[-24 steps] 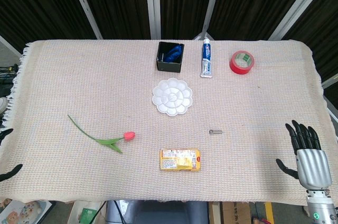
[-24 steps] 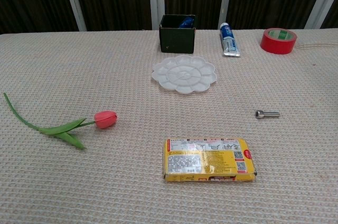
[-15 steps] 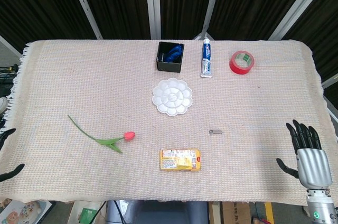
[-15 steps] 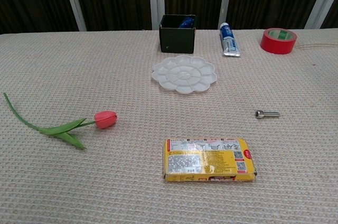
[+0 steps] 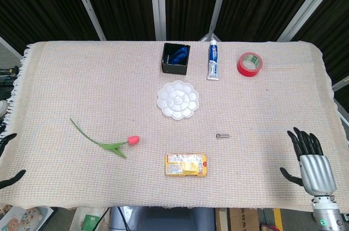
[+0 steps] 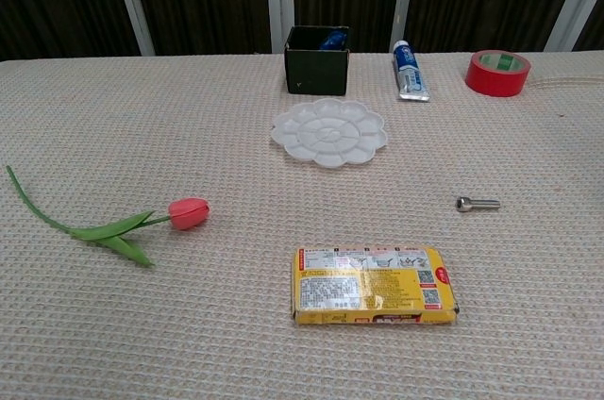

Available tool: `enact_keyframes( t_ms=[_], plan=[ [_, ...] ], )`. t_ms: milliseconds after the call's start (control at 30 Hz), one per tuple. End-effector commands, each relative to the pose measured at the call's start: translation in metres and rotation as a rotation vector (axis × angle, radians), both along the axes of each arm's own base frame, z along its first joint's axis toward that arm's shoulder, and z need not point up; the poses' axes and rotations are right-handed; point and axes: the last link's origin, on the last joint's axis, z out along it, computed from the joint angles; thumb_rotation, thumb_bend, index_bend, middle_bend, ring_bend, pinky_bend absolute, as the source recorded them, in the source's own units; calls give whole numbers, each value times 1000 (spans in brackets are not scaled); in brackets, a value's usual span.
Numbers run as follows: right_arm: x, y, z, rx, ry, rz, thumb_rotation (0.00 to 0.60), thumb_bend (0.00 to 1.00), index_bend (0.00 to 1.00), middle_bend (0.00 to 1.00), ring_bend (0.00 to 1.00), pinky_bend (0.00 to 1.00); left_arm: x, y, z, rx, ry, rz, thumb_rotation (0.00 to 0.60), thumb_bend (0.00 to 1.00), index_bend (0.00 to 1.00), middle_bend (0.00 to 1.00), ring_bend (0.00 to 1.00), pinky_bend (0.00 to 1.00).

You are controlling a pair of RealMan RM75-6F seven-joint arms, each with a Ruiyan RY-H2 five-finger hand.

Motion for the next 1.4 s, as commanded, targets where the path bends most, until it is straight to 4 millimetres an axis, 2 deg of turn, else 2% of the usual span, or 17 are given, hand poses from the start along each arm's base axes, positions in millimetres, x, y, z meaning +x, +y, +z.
enact_keyframes(
  t_ms=[33,267,400,533,700,967,1400],
  plan=[
    [3,0,-4,47,-45,6,600,192,47,0,2,0,0,-1,0,2,-1,3,600,251,164,0,0,0],
    [16,-4,-14,11,-92,66,600,191,126,0,75,36,-2,0,2,9,-4,12,600,251,164,0,0,0],
    [33,-18,-21,46,-123,96,600,191,142,0,77,36,-2,3,-1,-1,2,17,600,251,164,0,0,0],
    [54,-48,-31,129,-139,101,600,191,144,0,77,36,0,5,-5,-16,10,10,600,251,164,0,0,0],
    [66,-81,-53,170,-119,22,600,191,177,1,97,41,-1,5,-6,-16,13,15,600,251,164,0,0,0],
    [68,-109,-88,162,-143,-110,600,192,275,27,121,52,-3,8,-4,-12,7,26,600,251,164,0,0,0],
    [63,-123,-111,165,-103,-141,600,217,407,43,137,61,-3,12,-9,-26,22,33,600,251,164,0,0,0]
  ],
)
